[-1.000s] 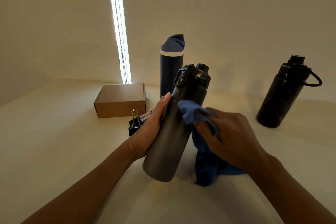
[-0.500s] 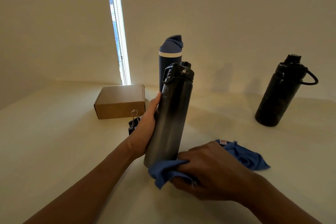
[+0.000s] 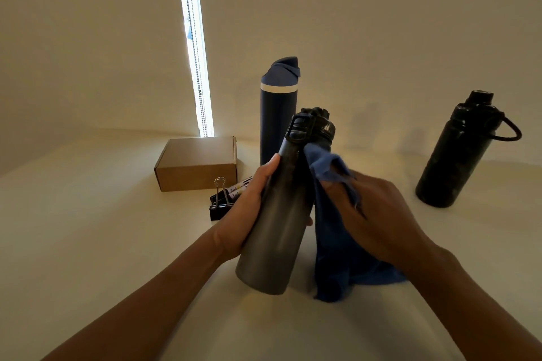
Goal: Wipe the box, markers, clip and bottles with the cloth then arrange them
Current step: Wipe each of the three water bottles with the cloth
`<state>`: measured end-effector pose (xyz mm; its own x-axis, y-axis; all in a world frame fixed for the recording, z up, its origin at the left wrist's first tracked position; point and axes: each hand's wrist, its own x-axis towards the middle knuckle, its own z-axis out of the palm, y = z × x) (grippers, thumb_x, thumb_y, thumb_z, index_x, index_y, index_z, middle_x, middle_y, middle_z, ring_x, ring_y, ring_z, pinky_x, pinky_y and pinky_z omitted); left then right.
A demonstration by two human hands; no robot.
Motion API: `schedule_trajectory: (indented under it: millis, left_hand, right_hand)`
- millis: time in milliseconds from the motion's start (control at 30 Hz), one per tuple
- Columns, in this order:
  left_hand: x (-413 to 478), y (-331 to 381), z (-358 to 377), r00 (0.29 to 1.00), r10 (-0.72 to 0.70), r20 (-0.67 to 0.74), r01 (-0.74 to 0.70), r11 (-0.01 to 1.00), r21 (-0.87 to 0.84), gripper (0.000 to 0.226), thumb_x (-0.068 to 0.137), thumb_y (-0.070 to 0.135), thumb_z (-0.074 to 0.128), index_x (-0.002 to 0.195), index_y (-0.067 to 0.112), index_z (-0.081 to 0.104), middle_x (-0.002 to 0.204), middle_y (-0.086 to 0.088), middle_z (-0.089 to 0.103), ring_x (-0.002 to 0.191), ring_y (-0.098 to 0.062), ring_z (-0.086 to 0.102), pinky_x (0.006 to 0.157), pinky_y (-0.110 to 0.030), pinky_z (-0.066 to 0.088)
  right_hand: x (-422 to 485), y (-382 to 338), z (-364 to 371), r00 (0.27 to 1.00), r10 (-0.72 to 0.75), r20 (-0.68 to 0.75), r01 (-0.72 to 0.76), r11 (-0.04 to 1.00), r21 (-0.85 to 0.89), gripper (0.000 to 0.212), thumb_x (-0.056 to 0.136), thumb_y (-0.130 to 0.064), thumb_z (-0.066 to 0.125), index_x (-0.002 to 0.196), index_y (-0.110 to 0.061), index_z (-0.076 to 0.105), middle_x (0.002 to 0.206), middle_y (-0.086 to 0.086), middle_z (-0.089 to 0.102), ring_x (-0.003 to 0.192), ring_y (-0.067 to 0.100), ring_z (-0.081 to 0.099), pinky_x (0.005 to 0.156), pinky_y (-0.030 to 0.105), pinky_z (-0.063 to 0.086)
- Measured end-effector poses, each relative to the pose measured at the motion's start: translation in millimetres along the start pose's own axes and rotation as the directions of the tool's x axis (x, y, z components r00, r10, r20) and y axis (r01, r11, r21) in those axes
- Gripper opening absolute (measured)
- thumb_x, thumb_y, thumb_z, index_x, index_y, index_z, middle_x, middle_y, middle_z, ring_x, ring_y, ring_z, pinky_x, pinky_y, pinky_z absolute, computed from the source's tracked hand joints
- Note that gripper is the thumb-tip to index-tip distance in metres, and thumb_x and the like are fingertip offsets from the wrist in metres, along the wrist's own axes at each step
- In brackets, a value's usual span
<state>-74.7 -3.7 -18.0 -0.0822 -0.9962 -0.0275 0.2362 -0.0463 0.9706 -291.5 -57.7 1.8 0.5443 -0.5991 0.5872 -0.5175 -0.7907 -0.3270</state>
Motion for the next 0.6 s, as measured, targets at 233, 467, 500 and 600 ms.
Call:
schedule_trajectory:
  millis: [233,467,500,600]
  left_hand:
    - [1.1,5.4,-4.2,0.995,0.08,-0.067,-0.085,0.993,-0.079,0.071,0.108,0.058,0.022,0.142,0.006,0.055,0.121,-0.026,0.069,0.098,-0.033,0.07,0.086,-0.042,0.061]
    - [0.8,9.0,-6.1,0.99,0.126,-0.064,-0.135,0.977,-0.164,0.073,0.108,0.056,0.026,0.139,-0.001,0.059,0.117,-0.03,0.068,0.09,-0.034,0.072,0.079,-0.042,0.063]
    - [1.0,8.2,-6.9,0.991,0.122,-0.061,-0.131,0.978,-0.164,0.072,0.108,0.056,0.026,0.138,-0.001,0.06,0.118,-0.029,0.068,0.091,-0.034,0.072,0.08,-0.042,0.063]
    - [2.8,5.3,-7.8,0.994,0.099,-0.041,-0.104,0.982,-0.155,0.07,0.104,0.057,0.03,0.131,0.002,0.064,0.11,-0.022,0.074,0.092,-0.03,0.073,0.083,-0.04,0.063]
  right_hand:
    - [-29.4,-50.5,12.9,0.819,-0.177,0.546,0.213,0.977,-0.002,0.051,0.095,-0.064,0.023,0.124,-0.039,0.057,0.11,-0.016,0.064,0.09,0.003,0.062,0.083,0.016,0.048]
    - [-28.0,-59.2,9.2,0.737,-0.194,0.648,0.234,0.972,0.025,0.079,0.084,-0.073,0.014,0.139,-0.03,0.054,0.129,-0.008,0.062,0.112,0.01,0.06,0.105,0.031,0.044]
    - [-30.0,-51.4,12.0,0.738,-0.201,0.644,0.258,0.966,0.006,0.075,0.086,-0.072,0.014,0.136,-0.034,0.055,0.126,-0.011,0.062,0.108,0.007,0.06,0.102,0.029,0.045]
    - [-21.4,-36.8,7.0,0.859,-0.195,0.473,0.232,0.972,-0.02,0.049,0.096,-0.065,0.023,0.119,-0.039,0.057,0.101,-0.015,0.063,0.082,0.002,0.061,0.079,0.022,0.05]
